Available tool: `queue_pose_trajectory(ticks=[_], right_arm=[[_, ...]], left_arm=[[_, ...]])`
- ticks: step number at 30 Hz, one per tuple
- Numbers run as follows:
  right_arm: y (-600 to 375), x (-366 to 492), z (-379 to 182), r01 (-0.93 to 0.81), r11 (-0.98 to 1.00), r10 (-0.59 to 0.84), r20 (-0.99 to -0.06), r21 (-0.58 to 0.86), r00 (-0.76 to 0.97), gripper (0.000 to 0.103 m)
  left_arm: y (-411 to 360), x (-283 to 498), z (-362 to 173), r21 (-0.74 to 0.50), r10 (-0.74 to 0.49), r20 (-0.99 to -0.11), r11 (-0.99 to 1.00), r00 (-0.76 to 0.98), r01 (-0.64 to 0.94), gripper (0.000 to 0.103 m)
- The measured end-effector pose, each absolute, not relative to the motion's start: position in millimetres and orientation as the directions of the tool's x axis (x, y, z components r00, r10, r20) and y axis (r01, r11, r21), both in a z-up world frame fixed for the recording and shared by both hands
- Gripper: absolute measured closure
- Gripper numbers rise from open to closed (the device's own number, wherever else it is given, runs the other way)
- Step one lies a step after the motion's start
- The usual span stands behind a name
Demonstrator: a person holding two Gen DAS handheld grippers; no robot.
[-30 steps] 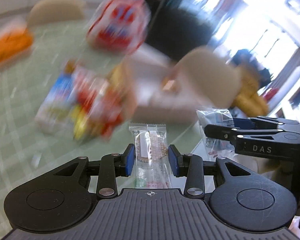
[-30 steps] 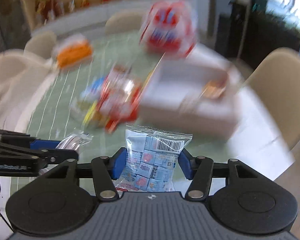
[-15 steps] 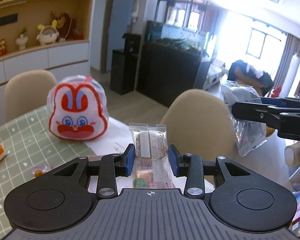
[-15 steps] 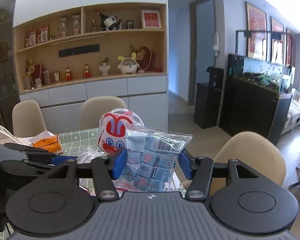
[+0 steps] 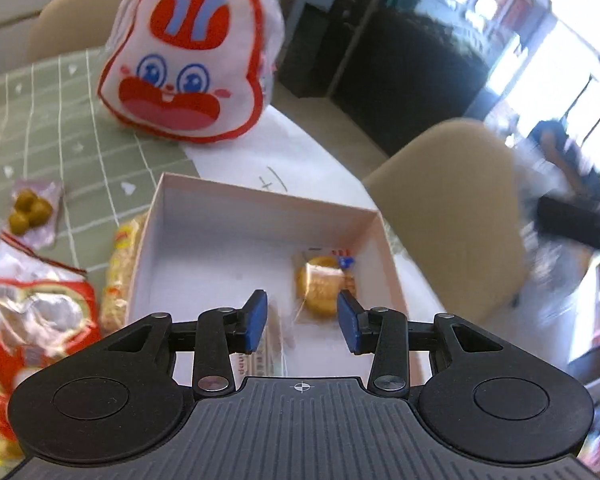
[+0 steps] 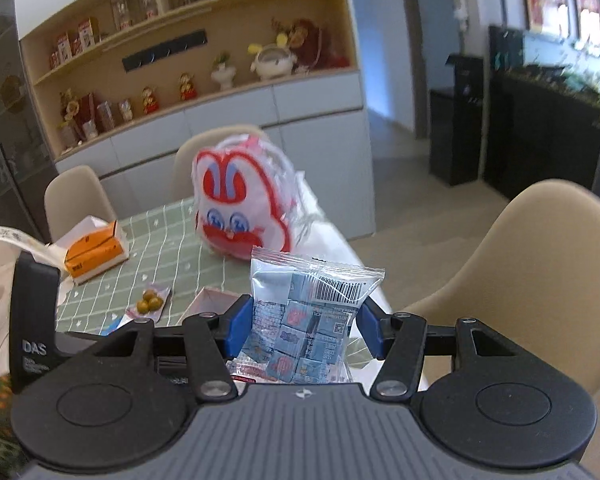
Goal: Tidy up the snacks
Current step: 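Release the biscuit packet and candy bag into the pink box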
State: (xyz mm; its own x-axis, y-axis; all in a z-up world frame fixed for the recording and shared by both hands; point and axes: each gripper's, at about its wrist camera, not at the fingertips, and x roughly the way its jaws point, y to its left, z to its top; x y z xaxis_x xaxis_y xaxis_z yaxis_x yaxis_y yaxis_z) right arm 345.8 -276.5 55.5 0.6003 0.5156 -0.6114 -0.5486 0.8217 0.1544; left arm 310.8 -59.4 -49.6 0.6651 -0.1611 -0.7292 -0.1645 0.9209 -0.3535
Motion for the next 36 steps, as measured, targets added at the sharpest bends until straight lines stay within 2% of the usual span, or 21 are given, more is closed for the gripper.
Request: queue_pose_trajectory(ticks=[2,7,14,16,19,23,28,36], right_arm=[[-265.3,355.1,44.0,-0.561,0.813,0.519,-0.633,0.158,0.574,0.047],[-232.1,378.2,12.5,-0.575,0.793,0.534,-0.687,0.202,0.494,0.047],[-183.1,391.1,-21.7,-0.653,0.725,0.561,-0.739,0.221,0.373,0.042],[-171.3,388.6,-24.0,-0.657,0.732,0.537,-0.747,0.181,0.392,0.037],[-158.6,385.9,-21.8,-0.658,0.737,0.523,-0.749,0.156,0.407,0.037],[-138.0,379.1,-10.1,-0.652,0.740,0.530,-0.739,0.164,0.416,0.037],[-85.7,364.4,-1.2,-0.674,0.722,0.533,-0.749,0.160,0.393,0.037],[6.8,356.3,-34.8,-0.662,0.728,0.463,-0.839,0.175,0.287,0.036]], left_arm=[[-49.2,305.1,-49.5,-0.402,-0.173,-0.696,0.898,0.697,-0.177,0.060],[-21.0,269.9,-27.9,-0.419,-0.118,-0.647,0.880,0.754,-0.222,0.060],[43.9,207.4,-26.1,-0.395,0.101,-0.655,0.800,0.749,-0.452,0.060],[65.6,189.6,-30.9,-0.388,0.173,-0.660,0.756,0.731,-0.528,0.060],[96.8,169.4,-38.0,-0.384,0.220,-0.689,0.697,0.690,-0.606,0.060],[120.2,154.2,-51.1,-0.386,0.212,-0.718,0.672,0.663,-0.633,0.060],[128.0,148.7,-61.5,-0.382,0.141,-0.722,0.735,0.677,-0.560,0.060],[123.9,125.0,-75.2,-0.426,-0.015,-0.700,0.811,0.714,-0.401,0.060]])
